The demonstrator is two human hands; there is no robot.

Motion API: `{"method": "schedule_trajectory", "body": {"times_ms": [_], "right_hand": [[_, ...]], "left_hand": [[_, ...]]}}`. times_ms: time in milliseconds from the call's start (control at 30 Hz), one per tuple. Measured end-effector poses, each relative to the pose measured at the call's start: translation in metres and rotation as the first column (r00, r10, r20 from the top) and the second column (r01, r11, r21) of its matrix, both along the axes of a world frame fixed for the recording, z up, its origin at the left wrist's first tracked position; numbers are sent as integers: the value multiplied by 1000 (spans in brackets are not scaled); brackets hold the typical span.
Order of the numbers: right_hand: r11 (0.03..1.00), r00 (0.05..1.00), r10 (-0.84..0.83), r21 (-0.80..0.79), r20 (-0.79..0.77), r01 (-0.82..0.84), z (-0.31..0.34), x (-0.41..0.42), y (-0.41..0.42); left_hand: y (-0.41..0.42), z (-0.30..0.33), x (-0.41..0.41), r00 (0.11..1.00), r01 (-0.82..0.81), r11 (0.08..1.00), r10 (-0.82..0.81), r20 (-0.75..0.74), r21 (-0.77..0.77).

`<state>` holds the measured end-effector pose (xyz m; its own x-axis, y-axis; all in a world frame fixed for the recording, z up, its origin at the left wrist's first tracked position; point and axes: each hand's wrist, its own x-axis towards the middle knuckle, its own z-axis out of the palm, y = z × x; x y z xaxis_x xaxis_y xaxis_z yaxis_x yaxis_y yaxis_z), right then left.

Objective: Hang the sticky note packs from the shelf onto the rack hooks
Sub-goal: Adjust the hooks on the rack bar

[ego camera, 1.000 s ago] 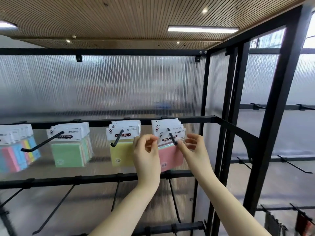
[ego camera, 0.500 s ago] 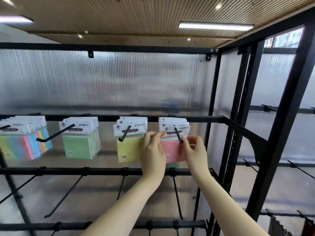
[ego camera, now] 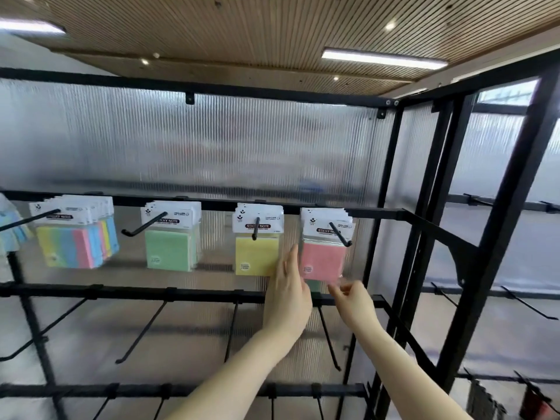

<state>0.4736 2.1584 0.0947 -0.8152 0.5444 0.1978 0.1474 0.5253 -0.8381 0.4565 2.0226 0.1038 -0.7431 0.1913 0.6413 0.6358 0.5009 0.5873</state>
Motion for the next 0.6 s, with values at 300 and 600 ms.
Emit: {"method": "schedule_trajectory", "body": {"times_ms": [300, 600], "right_hand": [[994, 997, 1, 105, 78, -9, -2, 27, -93], [912, 946, 321, 254, 46, -322, 1, 24, -293]], "left_hand": [[-101, -23, 8, 973, 169, 982, -153, 174, -85], [-309, -25, 22, 957, 53, 976, 11, 291, -212]]}}
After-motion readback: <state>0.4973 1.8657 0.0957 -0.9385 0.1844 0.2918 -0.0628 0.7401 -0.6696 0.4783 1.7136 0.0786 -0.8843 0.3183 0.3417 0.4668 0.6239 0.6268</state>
